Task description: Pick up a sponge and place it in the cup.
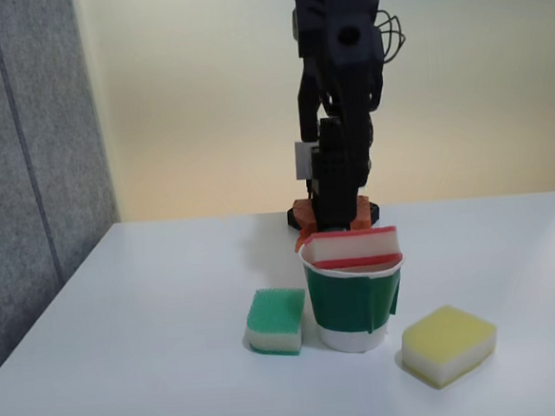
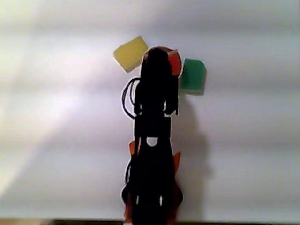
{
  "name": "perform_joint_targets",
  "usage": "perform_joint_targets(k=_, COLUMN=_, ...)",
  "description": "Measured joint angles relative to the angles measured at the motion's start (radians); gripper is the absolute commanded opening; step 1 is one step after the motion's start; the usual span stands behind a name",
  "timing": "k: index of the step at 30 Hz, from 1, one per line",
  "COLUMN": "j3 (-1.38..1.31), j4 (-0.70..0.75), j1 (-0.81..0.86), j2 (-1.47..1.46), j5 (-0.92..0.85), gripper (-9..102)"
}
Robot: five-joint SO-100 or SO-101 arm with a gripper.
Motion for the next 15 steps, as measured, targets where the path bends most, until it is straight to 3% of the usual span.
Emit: perform_joint_targets(k=15, j3=0.584, j4=0.052, j1=-0.064, j2=0.592, j5=0.184, gripper=0)
